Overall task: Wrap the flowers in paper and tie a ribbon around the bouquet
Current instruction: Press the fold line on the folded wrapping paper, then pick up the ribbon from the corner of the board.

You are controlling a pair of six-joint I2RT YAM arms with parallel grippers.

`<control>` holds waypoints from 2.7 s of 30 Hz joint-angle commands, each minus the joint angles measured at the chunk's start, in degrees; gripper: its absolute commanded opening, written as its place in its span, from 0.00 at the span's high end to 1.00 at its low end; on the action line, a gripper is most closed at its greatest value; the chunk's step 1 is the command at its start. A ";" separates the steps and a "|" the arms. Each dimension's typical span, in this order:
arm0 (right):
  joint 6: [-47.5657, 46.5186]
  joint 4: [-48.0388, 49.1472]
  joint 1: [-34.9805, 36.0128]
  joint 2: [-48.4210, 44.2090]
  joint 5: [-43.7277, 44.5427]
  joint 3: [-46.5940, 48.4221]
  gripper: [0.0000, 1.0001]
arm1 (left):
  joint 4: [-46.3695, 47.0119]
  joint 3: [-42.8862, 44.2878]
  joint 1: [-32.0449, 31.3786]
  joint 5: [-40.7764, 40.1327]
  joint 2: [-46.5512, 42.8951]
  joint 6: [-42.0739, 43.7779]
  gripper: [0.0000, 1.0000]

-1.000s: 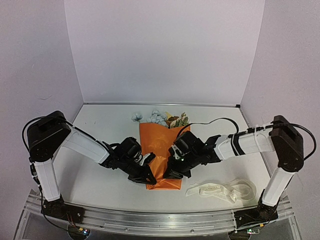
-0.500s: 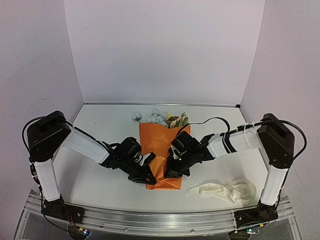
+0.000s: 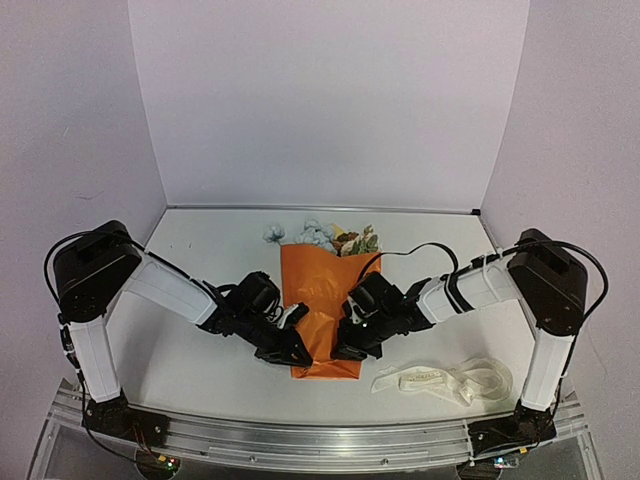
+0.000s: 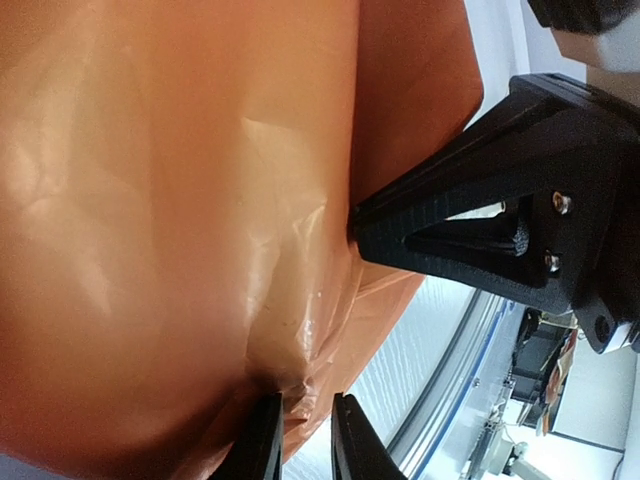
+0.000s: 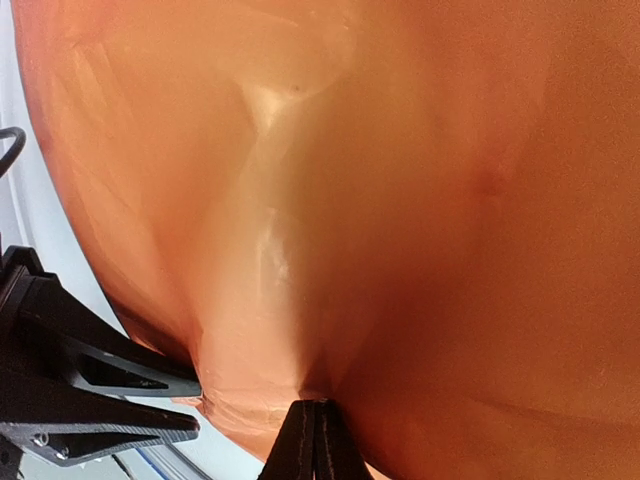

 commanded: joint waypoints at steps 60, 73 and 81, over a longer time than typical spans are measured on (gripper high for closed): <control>3.30 -5.79 -2.54 -9.55 -5.69 3.26 0.90 | -11.45 31.61 34.01 10.90 4.55 5.48 0.68; -2.37 -13.77 -4.90 -16.64 -2.34 -4.14 0.72 | -11.17 5.81 20.32 -3.33 -14.90 3.65 0.68; -8.73 -28.34 -4.08 -28.25 5.81 -11.38 0.55 | -12.54 2.48 14.00 -5.91 -17.03 3.48 0.68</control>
